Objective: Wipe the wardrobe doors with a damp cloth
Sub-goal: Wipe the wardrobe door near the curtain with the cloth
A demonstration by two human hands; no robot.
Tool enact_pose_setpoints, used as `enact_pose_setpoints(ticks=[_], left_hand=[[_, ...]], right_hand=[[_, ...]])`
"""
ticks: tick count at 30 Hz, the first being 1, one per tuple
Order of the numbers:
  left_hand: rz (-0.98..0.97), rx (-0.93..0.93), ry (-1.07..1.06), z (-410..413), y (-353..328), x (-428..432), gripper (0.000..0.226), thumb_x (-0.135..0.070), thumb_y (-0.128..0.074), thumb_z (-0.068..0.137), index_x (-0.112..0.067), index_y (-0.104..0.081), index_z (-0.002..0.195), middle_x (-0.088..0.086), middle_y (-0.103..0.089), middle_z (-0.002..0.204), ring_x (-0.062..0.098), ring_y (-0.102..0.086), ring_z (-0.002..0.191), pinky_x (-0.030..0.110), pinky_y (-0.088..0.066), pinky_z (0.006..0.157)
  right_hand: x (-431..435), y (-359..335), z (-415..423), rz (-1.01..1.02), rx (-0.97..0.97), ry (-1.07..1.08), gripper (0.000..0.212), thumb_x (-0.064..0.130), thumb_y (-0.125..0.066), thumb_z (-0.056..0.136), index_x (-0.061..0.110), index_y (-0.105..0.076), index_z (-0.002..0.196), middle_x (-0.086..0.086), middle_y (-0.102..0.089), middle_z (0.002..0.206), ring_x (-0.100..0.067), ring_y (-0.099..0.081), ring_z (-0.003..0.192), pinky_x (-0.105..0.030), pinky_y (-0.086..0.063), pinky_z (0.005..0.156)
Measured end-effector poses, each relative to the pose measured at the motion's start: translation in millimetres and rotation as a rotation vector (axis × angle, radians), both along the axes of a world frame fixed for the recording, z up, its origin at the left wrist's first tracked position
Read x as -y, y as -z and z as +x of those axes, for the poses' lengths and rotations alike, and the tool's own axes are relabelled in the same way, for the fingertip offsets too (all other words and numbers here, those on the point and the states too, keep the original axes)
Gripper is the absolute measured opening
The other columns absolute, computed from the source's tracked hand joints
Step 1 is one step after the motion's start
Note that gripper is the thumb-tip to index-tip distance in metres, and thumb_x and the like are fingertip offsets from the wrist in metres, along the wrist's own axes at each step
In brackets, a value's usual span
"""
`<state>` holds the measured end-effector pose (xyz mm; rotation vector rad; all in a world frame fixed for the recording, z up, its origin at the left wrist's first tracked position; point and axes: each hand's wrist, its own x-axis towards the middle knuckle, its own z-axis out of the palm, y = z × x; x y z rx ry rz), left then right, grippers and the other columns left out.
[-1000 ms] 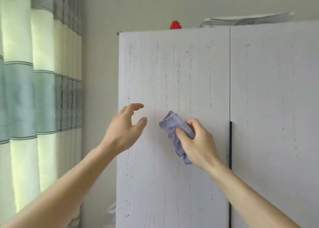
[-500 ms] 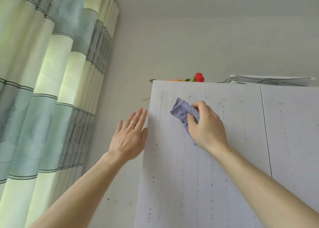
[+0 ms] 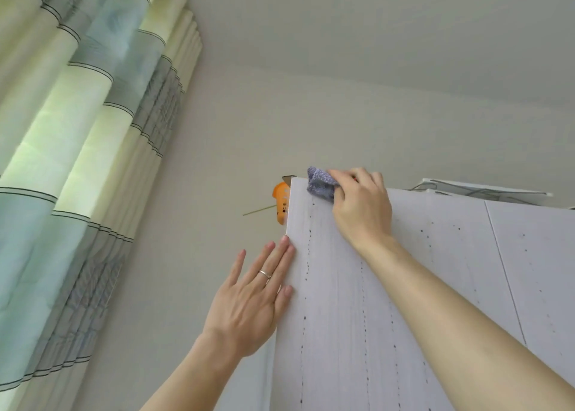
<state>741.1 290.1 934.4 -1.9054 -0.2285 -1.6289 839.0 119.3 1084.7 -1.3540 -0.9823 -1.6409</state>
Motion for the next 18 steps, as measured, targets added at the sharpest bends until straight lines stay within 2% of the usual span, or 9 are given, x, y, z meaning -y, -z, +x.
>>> enact_pose_setpoints(ticks=[2, 4, 7, 9, 11, 13, 15, 18], left_hand=[[-0.009, 0.013, 0.005, 2, 1, -1, 0.060, -0.039, -0.030, 0.105, -0.014, -0.027, 0.159, -0.002, -0.025, 0.166, 0.013, -0.023, 0.149, 0.046, -0.021, 0.114], [-0.022, 0.026, 0.031, 5, 3, -5, 0.060, -0.039, -0.029, 0.105, -0.014, -0.026, 0.159, -0.002, -0.024, 0.166, 0.013, -0.022, 0.149, 0.046, -0.021, 0.114], [-0.013, 0.026, 0.056, 7, 4, -7, 0.060, -0.039, -0.027, 0.105, -0.013, -0.027, 0.159, -0.001, -0.024, 0.166, 0.014, -0.023, 0.149, 0.046, -0.022, 0.114], [-0.010, 0.023, 0.057, 7, 4, -8, 0.060, -0.038, -0.028, 0.105, -0.013, -0.026, 0.159, -0.001, -0.025, 0.166, 0.014, -0.024, 0.149, 0.046, -0.022, 0.115], [0.007, 0.028, 0.049, 8, 3, -8, 0.060, -0.038, -0.028, 0.105, -0.012, -0.026, 0.159, 0.000, -0.026, 0.166, 0.015, -0.024, 0.149, 0.046, -0.022, 0.115], [0.015, 0.027, 0.036, 7, 2, -8, 0.060, -0.038, -0.027, 0.105, -0.012, -0.026, 0.159, 0.000, -0.026, 0.166, 0.015, -0.023, 0.149, 0.046, -0.021, 0.115], [0.018, 0.040, 0.028, 7, 2, -8, 0.060, -0.038, -0.026, 0.106, -0.012, -0.025, 0.160, 0.000, -0.025, 0.166, 0.014, -0.022, 0.150, 0.046, -0.020, 0.116], [0.015, 0.039, 0.024, 8, 3, -6, 0.060, -0.038, -0.027, 0.105, -0.012, -0.026, 0.159, 0.000, -0.025, 0.166, 0.015, -0.023, 0.150, 0.046, -0.020, 0.116]], right_hand=[[-10, 8, 2, -0.071, 0.040, 0.033, 0.045, 0.003, -0.049, 0.092, 0.026, -0.066, 0.127, 0.002, -0.064, 0.119, -0.029, -0.047, 0.110, -0.038, -0.048, 0.085], [-21, 36, 5, -0.098, 0.174, 0.064, 0.045, 0.005, -0.052, 0.086, 0.020, -0.069, 0.125, 0.002, -0.066, 0.115, -0.029, -0.053, 0.102, -0.039, -0.053, 0.078], [-20, 71, 16, -0.174, 0.355, 0.151, 0.044, 0.009, -0.055, 0.083, 0.019, -0.070, 0.123, 0.001, -0.067, 0.114, -0.026, -0.055, 0.096, -0.034, -0.050, 0.069], [-7, 55, 28, -0.150, 0.326, 0.202, 0.047, 0.003, -0.061, 0.078, 0.020, -0.071, 0.122, -0.002, -0.066, 0.113, -0.029, -0.056, 0.095, -0.034, -0.046, 0.069], [11, 23, 39, -0.015, 0.107, 0.203, 0.050, -0.003, -0.059, 0.079, 0.020, -0.070, 0.122, -0.004, -0.064, 0.117, -0.034, -0.054, 0.099, -0.036, -0.045, 0.073], [21, 9, 42, 0.047, -0.091, 0.159, 0.048, -0.001, -0.053, 0.086, 0.022, -0.067, 0.125, -0.003, -0.059, 0.123, -0.033, -0.048, 0.106, -0.040, -0.047, 0.081], [13, 28, 31, 0.014, -0.055, 0.127, 0.046, 0.003, -0.053, 0.086, 0.021, -0.066, 0.127, 0.001, -0.058, 0.124, -0.029, -0.046, 0.106, -0.040, -0.048, 0.082], [1, 81, 29, -0.182, 0.204, 0.116, 0.048, 0.007, -0.055, 0.083, 0.015, -0.066, 0.128, 0.000, -0.062, 0.123, -0.027, -0.052, 0.103, -0.039, -0.052, 0.077]])
